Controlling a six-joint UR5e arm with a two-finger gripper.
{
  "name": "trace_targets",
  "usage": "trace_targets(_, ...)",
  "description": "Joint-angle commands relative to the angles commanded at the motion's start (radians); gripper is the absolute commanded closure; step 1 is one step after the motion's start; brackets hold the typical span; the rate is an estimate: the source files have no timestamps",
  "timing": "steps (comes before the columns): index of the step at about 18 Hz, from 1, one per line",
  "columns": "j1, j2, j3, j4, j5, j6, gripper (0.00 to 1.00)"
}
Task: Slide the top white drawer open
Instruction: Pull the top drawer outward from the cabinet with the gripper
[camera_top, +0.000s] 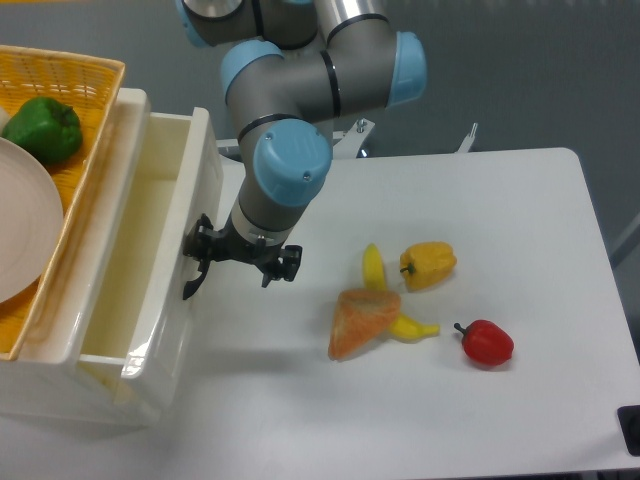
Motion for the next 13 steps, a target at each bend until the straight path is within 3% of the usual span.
trace_targets(13, 0.055, -0.009, 0.008, -0.006, 0.046, 0.046, 0.00)
